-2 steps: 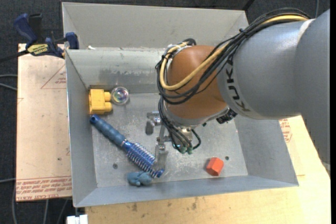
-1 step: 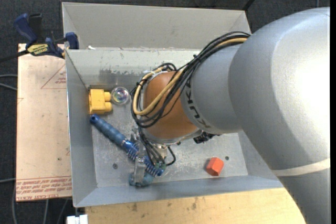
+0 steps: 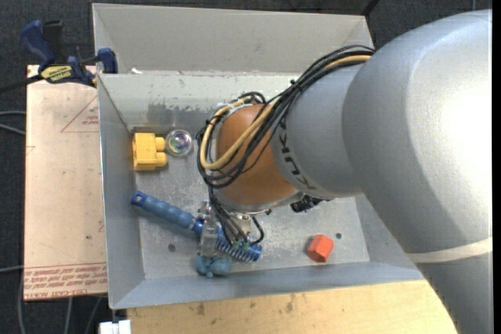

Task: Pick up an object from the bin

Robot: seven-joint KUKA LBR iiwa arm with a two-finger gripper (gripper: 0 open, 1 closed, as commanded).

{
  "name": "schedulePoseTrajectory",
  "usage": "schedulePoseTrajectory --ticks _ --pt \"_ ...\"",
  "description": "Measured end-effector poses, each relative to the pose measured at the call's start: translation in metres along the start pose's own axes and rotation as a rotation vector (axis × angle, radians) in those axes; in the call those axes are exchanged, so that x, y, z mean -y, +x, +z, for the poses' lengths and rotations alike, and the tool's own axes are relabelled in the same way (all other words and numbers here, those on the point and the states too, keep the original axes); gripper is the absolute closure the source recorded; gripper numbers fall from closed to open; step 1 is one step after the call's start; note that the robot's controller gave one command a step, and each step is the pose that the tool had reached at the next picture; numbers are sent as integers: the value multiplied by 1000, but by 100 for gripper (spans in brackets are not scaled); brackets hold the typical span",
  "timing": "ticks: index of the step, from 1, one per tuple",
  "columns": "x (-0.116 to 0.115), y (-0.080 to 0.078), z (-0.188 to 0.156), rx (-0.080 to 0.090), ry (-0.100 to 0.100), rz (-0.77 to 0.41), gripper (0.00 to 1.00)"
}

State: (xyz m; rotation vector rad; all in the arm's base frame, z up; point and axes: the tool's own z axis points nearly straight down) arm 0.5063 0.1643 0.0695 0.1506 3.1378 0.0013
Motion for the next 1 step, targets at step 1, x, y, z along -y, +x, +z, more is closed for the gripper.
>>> schedulePoseTrajectory --ticks 1 --pt "9 -14 -112 7 -2 26 100"
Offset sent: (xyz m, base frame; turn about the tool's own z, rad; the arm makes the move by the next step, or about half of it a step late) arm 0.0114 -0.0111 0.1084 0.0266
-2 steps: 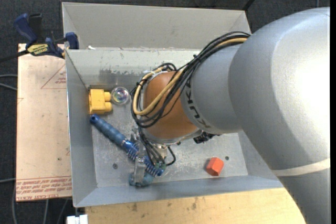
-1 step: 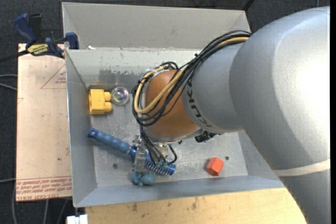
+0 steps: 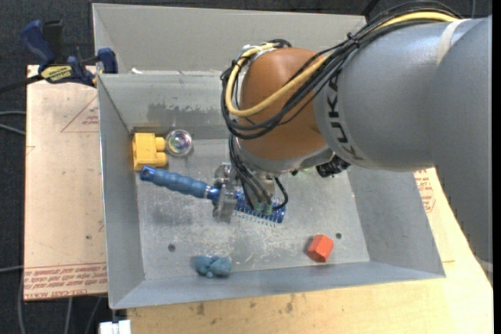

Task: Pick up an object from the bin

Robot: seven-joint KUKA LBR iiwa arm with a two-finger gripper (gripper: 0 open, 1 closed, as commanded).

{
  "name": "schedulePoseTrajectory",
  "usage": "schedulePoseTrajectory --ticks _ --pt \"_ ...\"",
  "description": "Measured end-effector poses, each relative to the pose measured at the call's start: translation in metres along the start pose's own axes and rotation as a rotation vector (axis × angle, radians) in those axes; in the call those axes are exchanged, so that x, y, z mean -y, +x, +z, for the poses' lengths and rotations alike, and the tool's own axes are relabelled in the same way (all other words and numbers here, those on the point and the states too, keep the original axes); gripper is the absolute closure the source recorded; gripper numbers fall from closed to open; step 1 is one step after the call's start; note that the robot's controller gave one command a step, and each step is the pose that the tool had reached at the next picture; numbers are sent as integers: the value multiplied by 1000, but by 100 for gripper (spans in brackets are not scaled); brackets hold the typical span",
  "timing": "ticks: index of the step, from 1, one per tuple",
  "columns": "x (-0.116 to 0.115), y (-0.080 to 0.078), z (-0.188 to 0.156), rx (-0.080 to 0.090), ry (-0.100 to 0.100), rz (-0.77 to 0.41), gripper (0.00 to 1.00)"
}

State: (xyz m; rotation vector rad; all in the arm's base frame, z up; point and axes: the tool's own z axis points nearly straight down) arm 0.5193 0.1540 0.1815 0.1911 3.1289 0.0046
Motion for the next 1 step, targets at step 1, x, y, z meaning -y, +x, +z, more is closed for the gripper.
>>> schedulePoseTrajectory --ticks 1 --pt "8 2 -58 -1 1 19 100"
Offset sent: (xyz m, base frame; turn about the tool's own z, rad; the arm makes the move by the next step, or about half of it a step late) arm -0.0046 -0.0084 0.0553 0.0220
